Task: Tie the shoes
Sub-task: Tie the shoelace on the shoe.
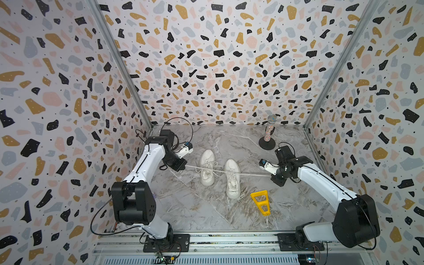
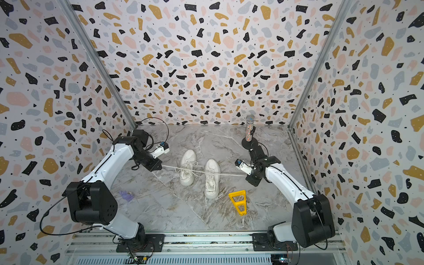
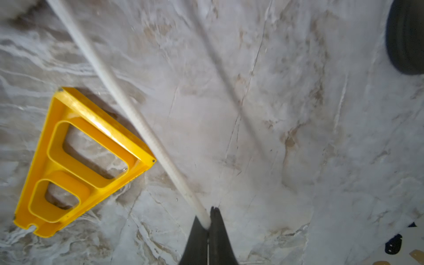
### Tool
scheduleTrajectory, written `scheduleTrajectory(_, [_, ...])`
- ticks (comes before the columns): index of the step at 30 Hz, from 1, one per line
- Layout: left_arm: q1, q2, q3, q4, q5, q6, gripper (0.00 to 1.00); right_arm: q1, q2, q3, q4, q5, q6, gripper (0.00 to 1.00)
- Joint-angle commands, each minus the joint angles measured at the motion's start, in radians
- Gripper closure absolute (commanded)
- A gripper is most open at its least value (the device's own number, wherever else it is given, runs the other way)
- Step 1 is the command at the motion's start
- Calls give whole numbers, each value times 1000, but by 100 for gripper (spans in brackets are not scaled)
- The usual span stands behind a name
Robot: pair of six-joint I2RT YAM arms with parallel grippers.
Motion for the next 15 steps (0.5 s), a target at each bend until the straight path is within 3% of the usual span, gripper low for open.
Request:
scheduleTrajectory(1, [45,-10,-27,34,-94,69,100,-48,-35,-39,13,103,-39,100])
scheduleTrajectory(15, [77,118,3,140,-217,74,100,-229,111,-61,106,125,-101,100])
